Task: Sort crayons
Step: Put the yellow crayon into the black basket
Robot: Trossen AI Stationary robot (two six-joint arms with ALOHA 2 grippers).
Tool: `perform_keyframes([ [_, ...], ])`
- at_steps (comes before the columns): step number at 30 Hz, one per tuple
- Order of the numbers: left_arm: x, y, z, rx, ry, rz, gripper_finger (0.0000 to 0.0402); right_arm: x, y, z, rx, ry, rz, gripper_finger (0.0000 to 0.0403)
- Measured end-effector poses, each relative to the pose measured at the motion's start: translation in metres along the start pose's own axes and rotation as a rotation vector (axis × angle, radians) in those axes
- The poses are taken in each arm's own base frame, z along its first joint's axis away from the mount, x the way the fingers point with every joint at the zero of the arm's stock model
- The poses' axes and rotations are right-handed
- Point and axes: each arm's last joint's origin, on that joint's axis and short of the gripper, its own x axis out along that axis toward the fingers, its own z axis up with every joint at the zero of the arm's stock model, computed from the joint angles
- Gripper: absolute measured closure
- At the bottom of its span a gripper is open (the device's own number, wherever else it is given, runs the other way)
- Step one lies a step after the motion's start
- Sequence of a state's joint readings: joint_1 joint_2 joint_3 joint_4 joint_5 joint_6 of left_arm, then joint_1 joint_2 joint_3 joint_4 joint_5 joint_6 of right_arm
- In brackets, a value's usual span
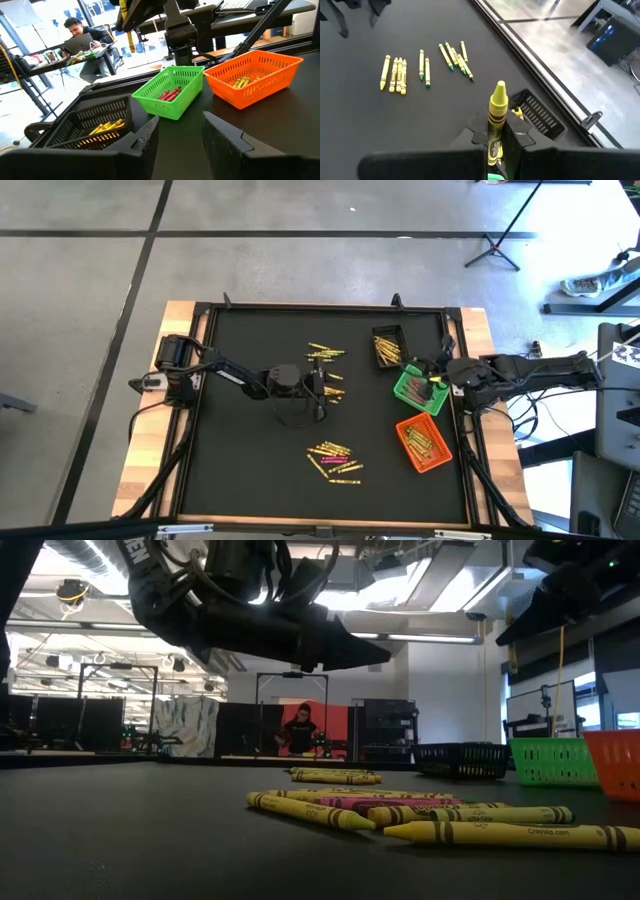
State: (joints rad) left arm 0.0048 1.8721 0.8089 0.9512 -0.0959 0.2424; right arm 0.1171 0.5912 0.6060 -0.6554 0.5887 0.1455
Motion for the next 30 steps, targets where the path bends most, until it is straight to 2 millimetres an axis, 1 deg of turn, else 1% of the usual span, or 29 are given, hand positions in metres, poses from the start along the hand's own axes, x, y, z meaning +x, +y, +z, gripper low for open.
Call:
perform_keyframes([
  [6, 0.000, 0.000, 0.000, 0.000, 0.000, 0.000, 0.0271, 0.008, -0.004, 0.001, 0.021, 0.040, -0.028, 0.0381],
  [11, 0.000, 0.000, 0.000, -0.002, 0.000, 0.001, 0.0271, 0.023, -0.004, 0.004, 0.019, 0.080, -0.074, 0.0384],
  [15, 0.000, 0.000, 0.000, -0.004, 0.000, 0.000, 0.0271, 0.043, -0.006, 0.007, 0.031, 0.117, -0.100, 0.0382],
  [20, 0.000, 0.001, 0.000, -0.004, 0.001, 0.001, 0.0271, 0.077, -0.013, 0.009, 0.039, 0.174, -0.112, 0.0381],
  [25, 0.000, -0.001, -0.001, -0.009, 0.014, -0.004, 0.0271, 0.110, -0.029, 0.000, 0.052, 0.290, -0.135, 0.0380],
  [30, -0.001, -0.003, -0.009, -0.040, 0.099, -0.024, 0.0271, 0.133, -0.046, -0.014, 0.095, 0.389, -0.132, 0.0380],
])
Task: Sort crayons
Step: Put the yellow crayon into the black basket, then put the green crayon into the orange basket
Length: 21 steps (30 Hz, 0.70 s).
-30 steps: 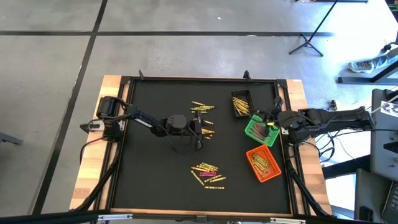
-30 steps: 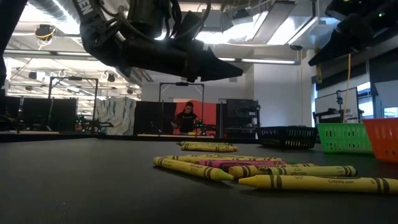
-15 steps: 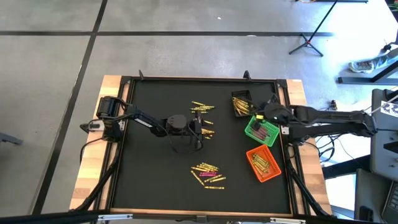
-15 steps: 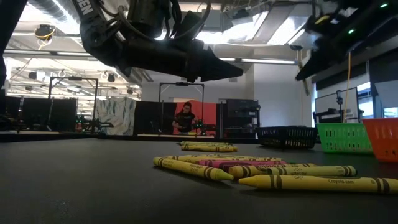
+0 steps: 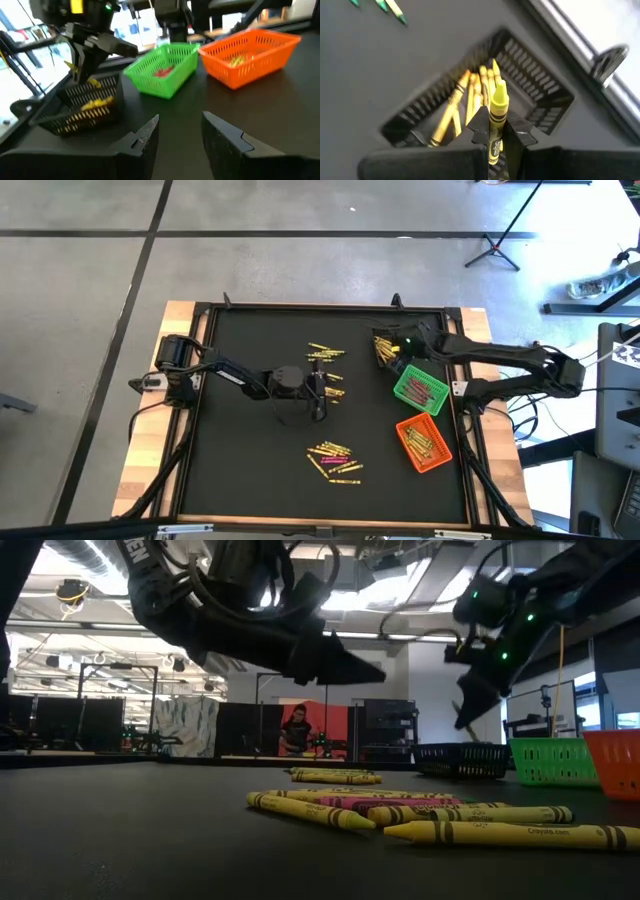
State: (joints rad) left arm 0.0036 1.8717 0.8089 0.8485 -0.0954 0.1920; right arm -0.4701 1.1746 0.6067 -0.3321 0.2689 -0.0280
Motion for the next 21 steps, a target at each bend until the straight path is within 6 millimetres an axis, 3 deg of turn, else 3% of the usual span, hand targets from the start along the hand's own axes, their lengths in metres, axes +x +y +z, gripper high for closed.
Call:
perform_keyframes([
  [10, 0.000, -0.003, -0.007, 0.002, 0.072, -0.018, 0.0271, 0.025, -0.009, -0.006, 0.038, 0.094, 0.021, 0.0371],
  [17, 0.000, -0.003, -0.007, 0.002, 0.074, -0.018, 0.0271, 0.027, -0.008, -0.007, 0.060, 0.104, 0.026, 0.0284],
  [21, 0.000, -0.003, -0.007, -0.016, 0.075, -0.018, 0.0271, 0.020, -0.004, -0.005, 0.057, 0.080, 0.060, 0.0258],
])
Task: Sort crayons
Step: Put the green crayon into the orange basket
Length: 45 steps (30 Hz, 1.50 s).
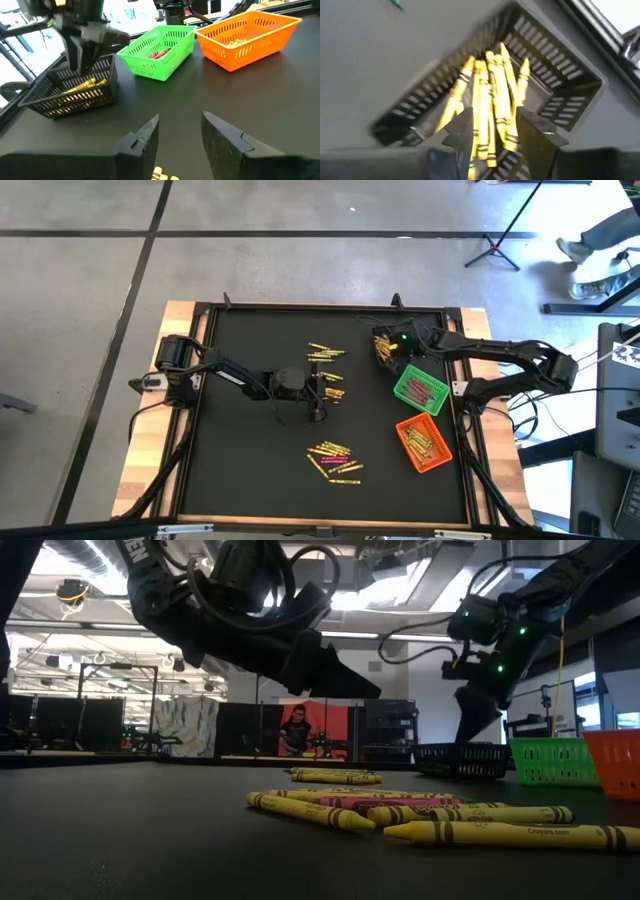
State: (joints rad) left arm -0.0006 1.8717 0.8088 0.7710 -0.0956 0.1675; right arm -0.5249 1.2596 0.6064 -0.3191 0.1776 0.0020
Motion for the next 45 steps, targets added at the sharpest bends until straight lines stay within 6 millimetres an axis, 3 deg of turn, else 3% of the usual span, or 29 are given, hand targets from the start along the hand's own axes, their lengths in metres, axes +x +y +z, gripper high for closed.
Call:
perform_keyframes([
  [10, -0.016, 0.006, 0.016, 0.001, 0.059, -0.006, 0.0271, -0.056, 0.051, -0.003, -0.133, -0.194, 0.198, 0.0266],
  [19, -0.030, 0.046, 0.013, -0.010, 0.197, 0.059, 0.0271, -0.073, 0.087, -0.005, -0.241, -0.307, 0.319, 0.0267],
  [28, -0.041, 0.098, 0.001, -0.120, 0.282, 0.057, 0.0271, -0.074, 0.090, -0.004, -0.292, -0.349, 0.281, 0.0267],
  [38, -0.044, 0.163, 0.021, -0.214, 0.418, 0.055, 0.0271, -0.074, 0.089, -0.004, -0.338, -0.353, 0.252, 0.0267],
  [45, -0.026, 0.185, -0.004, -0.249, 0.522, -0.017, 0.0271, -0.074, 0.089, -0.004, -0.336, -0.354, 0.236, 0.0267],
])
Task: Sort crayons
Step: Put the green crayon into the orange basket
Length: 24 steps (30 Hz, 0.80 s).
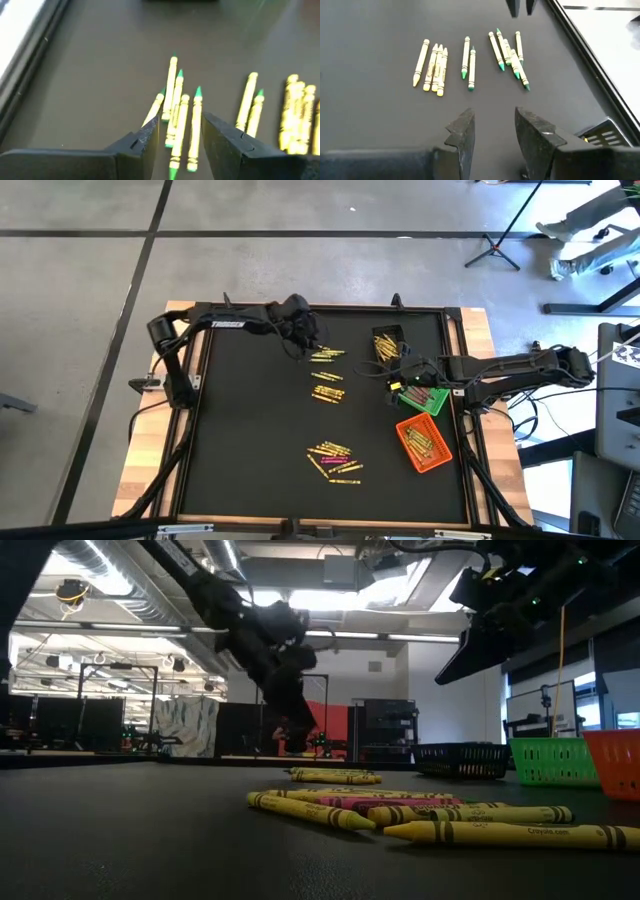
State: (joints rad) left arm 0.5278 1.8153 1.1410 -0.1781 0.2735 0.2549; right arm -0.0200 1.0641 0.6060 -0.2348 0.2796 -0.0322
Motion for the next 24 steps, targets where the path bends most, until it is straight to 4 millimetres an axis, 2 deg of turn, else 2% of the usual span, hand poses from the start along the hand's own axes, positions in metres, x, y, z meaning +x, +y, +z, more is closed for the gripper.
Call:
perform_keyframes([
  [5, 0.018, 0.013, -0.005, 0.063, 0.065, 0.036, 0.0271, 0.000, 0.000, 0.000, 0.000, 0.002, 0.000, 0.0267],
  [14, 0.044, 0.036, -0.022, 0.115, 0.203, 0.000, 0.0271, 0.000, 0.000, -0.001, -0.002, 0.006, 0.003, 0.0267],
  [18, 0.048, 0.042, -0.027, 0.111, 0.214, 0.010, 0.0273, 0.000, 0.000, -0.001, -0.002, 0.007, 0.002, 0.0267],
  [21, 0.048, 0.042, -0.029, 0.126, 0.230, 0.002, 0.0289, 0.000, 0.000, -0.001, -0.002, 0.006, 0.003, 0.0267],
  [24, 0.048, 0.041, -0.029, 0.129, 0.232, -0.004, 0.0326, 0.000, 0.000, 0.000, 0.000, 0.002, 0.003, 0.0267],
])
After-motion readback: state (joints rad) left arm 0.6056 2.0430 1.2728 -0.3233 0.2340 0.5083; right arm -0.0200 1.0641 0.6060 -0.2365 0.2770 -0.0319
